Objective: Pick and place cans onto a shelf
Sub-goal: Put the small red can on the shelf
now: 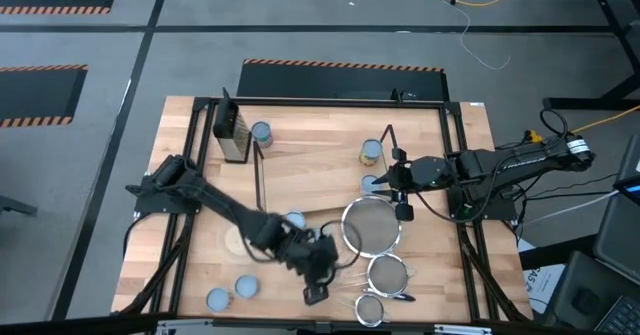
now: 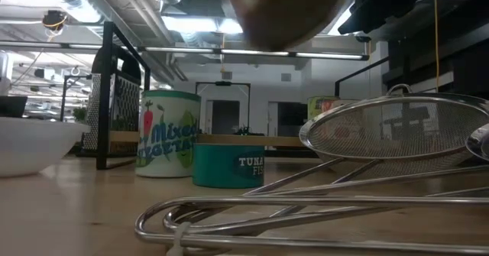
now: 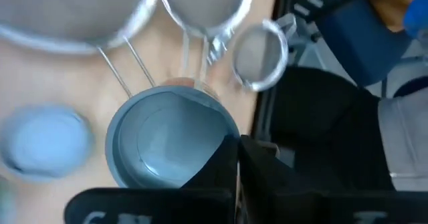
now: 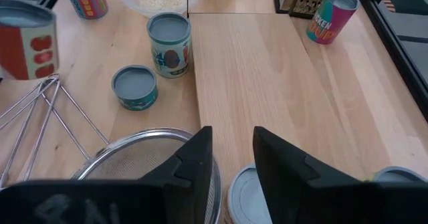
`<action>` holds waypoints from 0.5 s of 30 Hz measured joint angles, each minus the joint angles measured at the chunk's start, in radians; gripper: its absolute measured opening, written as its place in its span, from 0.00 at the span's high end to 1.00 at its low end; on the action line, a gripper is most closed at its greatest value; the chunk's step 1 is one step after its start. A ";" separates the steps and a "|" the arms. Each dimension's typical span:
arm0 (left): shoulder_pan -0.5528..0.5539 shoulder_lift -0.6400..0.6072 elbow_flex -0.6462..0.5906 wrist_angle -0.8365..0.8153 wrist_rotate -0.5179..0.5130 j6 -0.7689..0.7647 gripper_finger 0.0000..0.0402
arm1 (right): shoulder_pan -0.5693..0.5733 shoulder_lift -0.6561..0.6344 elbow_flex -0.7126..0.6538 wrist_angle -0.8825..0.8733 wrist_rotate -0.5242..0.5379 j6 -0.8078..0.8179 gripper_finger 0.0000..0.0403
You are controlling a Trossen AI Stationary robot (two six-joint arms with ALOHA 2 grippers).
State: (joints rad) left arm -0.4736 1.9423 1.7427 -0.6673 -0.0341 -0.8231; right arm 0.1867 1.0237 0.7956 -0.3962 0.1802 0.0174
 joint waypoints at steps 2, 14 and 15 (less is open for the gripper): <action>0.035 0.000 0.041 -0.048 0.011 0.056 1.00 | 0.000 -0.004 0.000 -0.001 0.001 0.000 0.72; 0.292 -0.001 0.169 -0.263 0.104 0.380 1.00 | 0.000 -0.148 0.000 -0.040 0.002 0.000 0.72; 0.316 -0.001 0.169 -0.275 0.111 0.404 1.00 | 0.000 -0.160 0.000 -0.042 0.002 0.000 0.72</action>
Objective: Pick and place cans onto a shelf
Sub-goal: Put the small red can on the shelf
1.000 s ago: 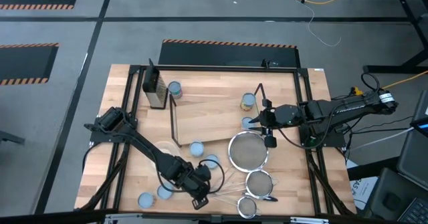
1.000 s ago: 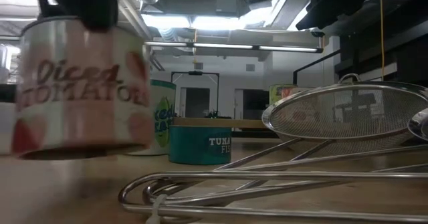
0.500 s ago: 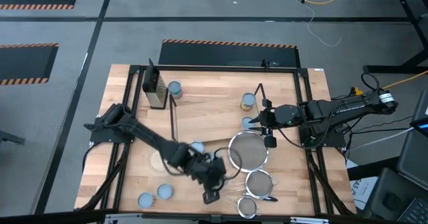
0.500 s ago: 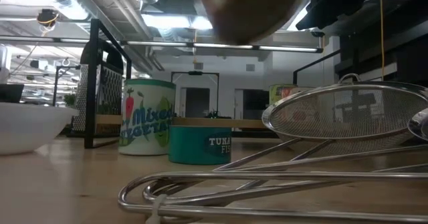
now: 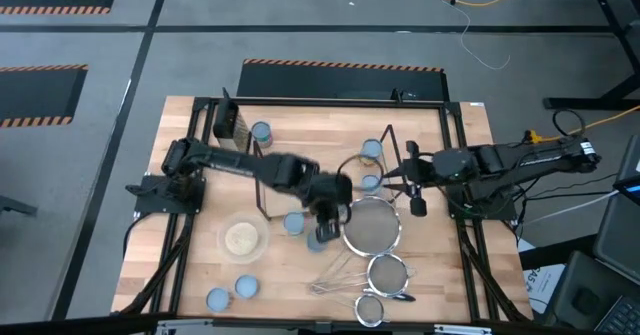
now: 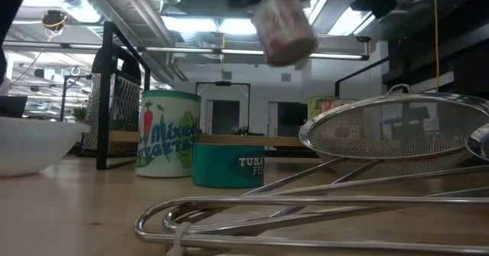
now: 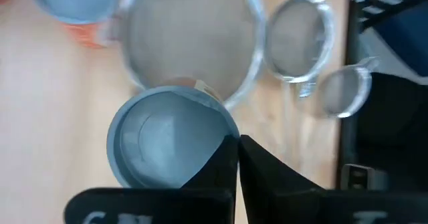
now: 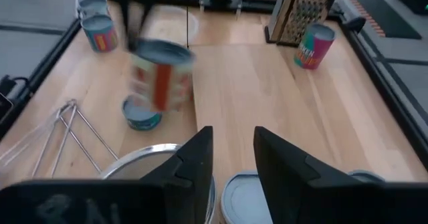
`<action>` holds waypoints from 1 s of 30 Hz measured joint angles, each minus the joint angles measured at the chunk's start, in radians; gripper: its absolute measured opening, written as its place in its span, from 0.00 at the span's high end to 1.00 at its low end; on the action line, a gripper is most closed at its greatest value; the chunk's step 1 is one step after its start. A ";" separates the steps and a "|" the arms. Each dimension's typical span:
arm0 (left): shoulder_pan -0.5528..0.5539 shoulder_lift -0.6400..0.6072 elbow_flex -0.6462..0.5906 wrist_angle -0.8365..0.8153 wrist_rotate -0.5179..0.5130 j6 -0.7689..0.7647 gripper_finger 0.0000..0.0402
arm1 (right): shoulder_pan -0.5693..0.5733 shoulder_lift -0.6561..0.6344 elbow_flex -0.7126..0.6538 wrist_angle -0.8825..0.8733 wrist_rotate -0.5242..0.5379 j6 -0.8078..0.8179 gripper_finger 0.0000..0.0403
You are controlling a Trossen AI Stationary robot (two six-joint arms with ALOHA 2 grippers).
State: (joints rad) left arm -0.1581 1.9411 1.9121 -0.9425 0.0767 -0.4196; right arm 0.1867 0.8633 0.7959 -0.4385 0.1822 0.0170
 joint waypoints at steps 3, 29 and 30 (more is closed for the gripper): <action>0.070 0.000 0.000 -0.017 0.021 0.067 1.00 | 0.000 -0.029 0.000 -0.001 0.000 0.000 0.72; 0.424 0.063 -0.002 0.051 0.040 0.372 1.00 | 0.000 -0.054 0.001 -0.010 0.000 0.004 0.72; 0.424 0.074 -0.002 0.069 0.042 0.372 1.00 | 0.000 -0.054 0.001 -0.010 0.000 0.005 0.72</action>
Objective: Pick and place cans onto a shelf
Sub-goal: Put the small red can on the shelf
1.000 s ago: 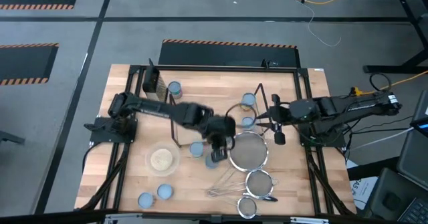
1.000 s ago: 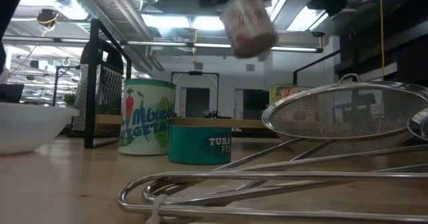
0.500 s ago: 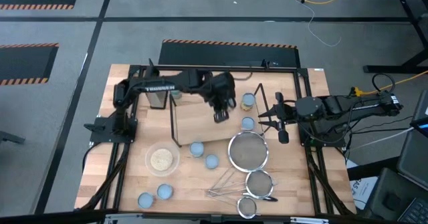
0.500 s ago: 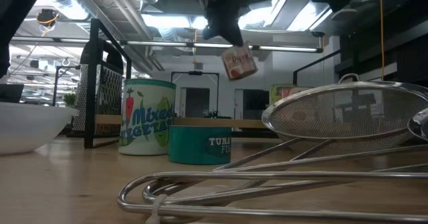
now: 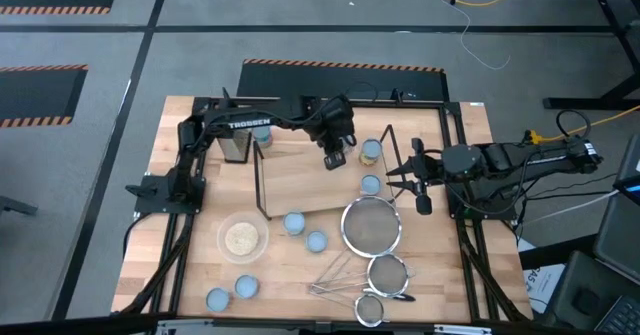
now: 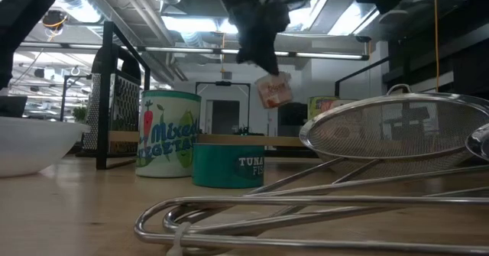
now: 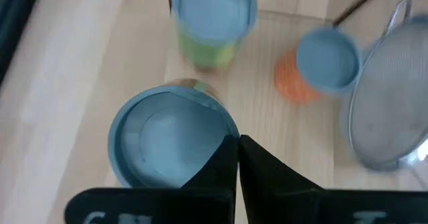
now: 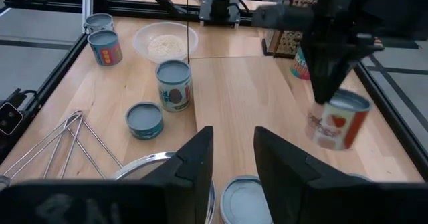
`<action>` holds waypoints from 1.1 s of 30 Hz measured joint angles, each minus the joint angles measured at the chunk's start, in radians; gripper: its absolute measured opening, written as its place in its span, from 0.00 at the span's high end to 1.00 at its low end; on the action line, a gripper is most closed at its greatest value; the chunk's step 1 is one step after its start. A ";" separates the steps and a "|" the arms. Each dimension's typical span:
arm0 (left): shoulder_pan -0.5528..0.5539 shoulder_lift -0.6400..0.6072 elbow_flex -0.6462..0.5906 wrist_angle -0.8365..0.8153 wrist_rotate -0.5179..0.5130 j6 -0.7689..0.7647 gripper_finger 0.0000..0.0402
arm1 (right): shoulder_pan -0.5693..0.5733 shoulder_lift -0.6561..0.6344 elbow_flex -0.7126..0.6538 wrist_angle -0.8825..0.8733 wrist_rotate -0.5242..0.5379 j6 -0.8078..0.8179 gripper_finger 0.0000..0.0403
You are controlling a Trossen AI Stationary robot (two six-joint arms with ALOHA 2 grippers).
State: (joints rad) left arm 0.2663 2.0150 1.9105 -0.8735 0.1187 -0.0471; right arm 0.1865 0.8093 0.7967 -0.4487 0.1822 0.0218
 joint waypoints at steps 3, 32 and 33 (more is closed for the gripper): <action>0.004 0.012 -0.001 0.001 0.012 0.000 1.00 | 0.000 0.002 0.000 -0.006 0.000 0.000 0.72; -0.014 0.110 0.000 0.017 0.014 -0.003 1.00 | 0.000 0.049 0.000 -0.008 0.000 0.001 0.72; -0.014 0.110 0.000 0.020 0.013 -0.003 1.00 | 0.000 0.049 0.000 -0.008 0.000 0.002 0.72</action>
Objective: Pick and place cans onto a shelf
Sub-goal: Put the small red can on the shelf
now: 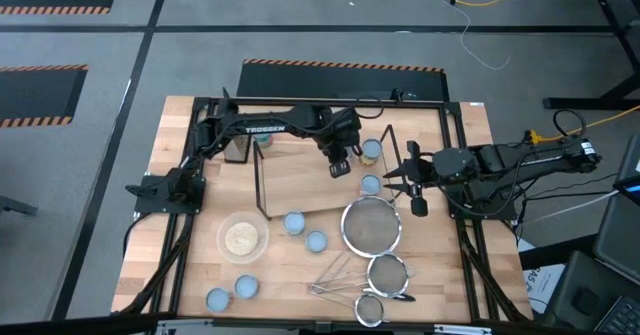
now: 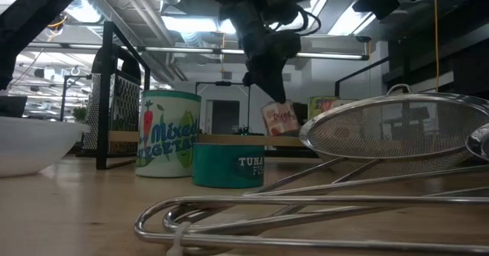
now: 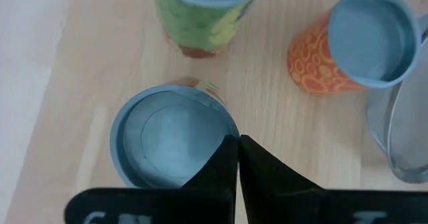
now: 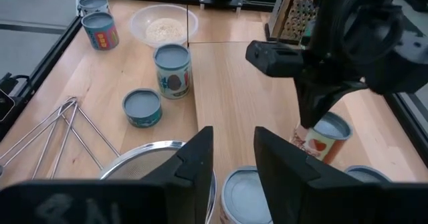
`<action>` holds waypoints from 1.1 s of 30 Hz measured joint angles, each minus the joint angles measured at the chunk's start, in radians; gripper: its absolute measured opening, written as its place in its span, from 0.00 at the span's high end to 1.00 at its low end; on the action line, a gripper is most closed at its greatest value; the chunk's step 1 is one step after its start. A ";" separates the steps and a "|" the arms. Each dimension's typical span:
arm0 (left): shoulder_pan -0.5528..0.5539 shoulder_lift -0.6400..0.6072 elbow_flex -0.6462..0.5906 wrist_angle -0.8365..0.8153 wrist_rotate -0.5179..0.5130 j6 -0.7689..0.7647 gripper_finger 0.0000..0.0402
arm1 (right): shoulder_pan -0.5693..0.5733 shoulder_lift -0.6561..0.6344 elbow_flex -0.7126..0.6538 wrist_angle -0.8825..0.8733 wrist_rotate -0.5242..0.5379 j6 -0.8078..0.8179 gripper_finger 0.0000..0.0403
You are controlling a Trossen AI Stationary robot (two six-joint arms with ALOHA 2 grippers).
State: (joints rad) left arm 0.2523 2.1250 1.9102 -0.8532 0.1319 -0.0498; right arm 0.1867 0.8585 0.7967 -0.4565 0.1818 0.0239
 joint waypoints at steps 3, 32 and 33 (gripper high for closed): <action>0.000 -0.003 0.001 0.004 -0.017 0.000 1.00 | 0.000 0.000 0.000 0.000 0.000 -0.001 0.72; -0.025 -0.003 -0.029 -0.006 -0.043 -0.022 1.00 | 0.000 0.000 0.000 0.000 0.000 -0.001 0.72; -0.025 -0.003 -0.029 -0.006 -0.043 -0.022 1.00 | 0.000 0.000 0.000 0.000 0.000 -0.001 0.72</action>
State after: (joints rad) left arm 0.2269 2.1220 1.8812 -0.8591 0.0885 -0.0715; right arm 0.1867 0.8585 0.7967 -0.4564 0.1814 0.0227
